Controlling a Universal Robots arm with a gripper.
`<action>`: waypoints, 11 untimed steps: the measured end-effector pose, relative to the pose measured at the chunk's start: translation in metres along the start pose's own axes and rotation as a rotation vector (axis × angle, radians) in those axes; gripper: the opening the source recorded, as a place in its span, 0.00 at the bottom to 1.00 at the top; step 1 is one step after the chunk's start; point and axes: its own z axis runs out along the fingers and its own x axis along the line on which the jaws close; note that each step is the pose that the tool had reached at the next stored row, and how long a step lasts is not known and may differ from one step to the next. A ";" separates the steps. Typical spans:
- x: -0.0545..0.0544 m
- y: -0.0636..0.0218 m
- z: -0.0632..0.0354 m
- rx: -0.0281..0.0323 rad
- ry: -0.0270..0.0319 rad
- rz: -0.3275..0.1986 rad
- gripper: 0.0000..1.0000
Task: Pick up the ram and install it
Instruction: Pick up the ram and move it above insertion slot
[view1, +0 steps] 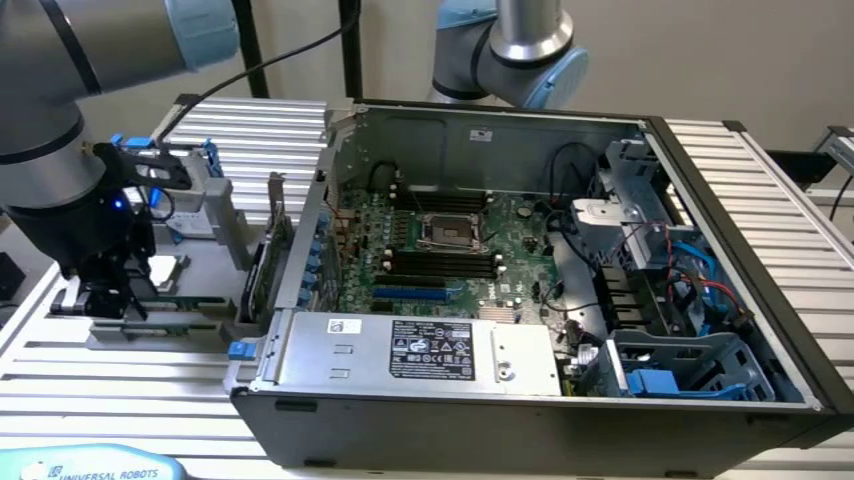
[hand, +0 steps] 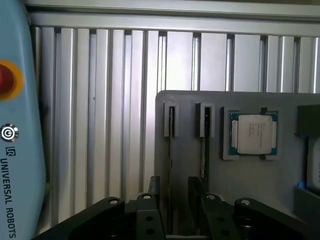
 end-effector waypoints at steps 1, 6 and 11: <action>0.000 -0.0002 0.0018 0.0001 -0.0001 0.000 0.36; 0.001 -0.0013 0.0107 0.0005 0.0000 -0.001 0.36; 0.002 -0.0026 0.0199 0.0009 0.0001 -0.002 0.36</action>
